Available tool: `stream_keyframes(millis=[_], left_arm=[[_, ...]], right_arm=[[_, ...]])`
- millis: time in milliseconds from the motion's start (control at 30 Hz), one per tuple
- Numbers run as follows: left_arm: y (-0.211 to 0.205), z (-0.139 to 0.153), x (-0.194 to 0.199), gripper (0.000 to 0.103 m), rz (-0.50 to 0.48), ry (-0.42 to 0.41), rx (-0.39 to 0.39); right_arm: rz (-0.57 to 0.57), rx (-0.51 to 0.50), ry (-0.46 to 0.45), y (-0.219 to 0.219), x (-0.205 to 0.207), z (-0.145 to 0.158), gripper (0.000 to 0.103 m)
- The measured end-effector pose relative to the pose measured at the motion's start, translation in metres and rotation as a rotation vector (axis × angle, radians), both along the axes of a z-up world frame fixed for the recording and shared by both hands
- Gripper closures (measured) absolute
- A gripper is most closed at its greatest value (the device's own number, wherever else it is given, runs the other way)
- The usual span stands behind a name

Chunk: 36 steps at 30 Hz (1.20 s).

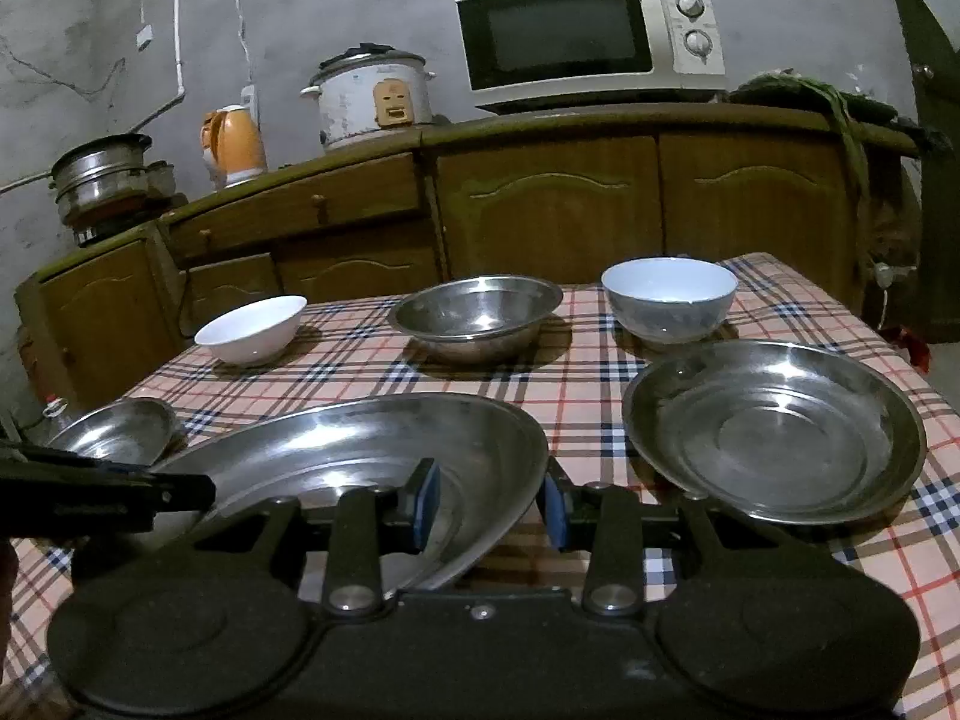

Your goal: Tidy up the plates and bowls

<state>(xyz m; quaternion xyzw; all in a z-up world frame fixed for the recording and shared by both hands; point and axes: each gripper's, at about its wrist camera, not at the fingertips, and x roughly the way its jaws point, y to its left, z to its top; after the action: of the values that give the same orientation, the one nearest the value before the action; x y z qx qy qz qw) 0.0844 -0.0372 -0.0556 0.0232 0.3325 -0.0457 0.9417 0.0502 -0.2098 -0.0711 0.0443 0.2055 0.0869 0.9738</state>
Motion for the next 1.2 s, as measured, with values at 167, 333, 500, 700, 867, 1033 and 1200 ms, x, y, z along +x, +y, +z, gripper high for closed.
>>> stream_keyframes(millis=[167, 333, 500, 700, 867, 1033, 1200], left_arm=[[-0.003, -0.003, 0.007, 0.074, -0.005, 0.006, 0.002], [-0.002, -0.005, 0.012, 0.074, -0.001, 0.009, 0.002], [-0.002, -0.006, 0.017, 0.074, 0.003, 0.013, 0.005], [-0.002, -0.008, 0.021, 0.074, 0.003, 0.017, 0.008], [0.0, -0.011, 0.024, 0.074, 0.005, 0.025, 0.011], [0.0, -0.013, 0.026, 0.074, 0.008, 0.032, 0.01], [0.0, -0.016, 0.028, 0.074, 0.012, 0.048, 0.015]], right_arm=[[-0.014, -0.003, 0.008, -0.003, 0.007, -0.004, 0.058], [-0.013, -0.018, 0.013, -0.003, 0.013, -0.008, 0.058], [-0.008, -0.024, 0.021, 0.0, 0.017, -0.011, 0.058], [-0.006, -0.022, 0.031, -0.001, 0.021, -0.014, 0.057], [-0.003, -0.025, 0.044, -0.001, 0.023, -0.017, 0.056], [-0.002, -0.028, 0.055, 0.0, 0.025, -0.019, 0.056], [0.002, -0.033, 0.069, 0.001, 0.027, -0.021, 0.056]])
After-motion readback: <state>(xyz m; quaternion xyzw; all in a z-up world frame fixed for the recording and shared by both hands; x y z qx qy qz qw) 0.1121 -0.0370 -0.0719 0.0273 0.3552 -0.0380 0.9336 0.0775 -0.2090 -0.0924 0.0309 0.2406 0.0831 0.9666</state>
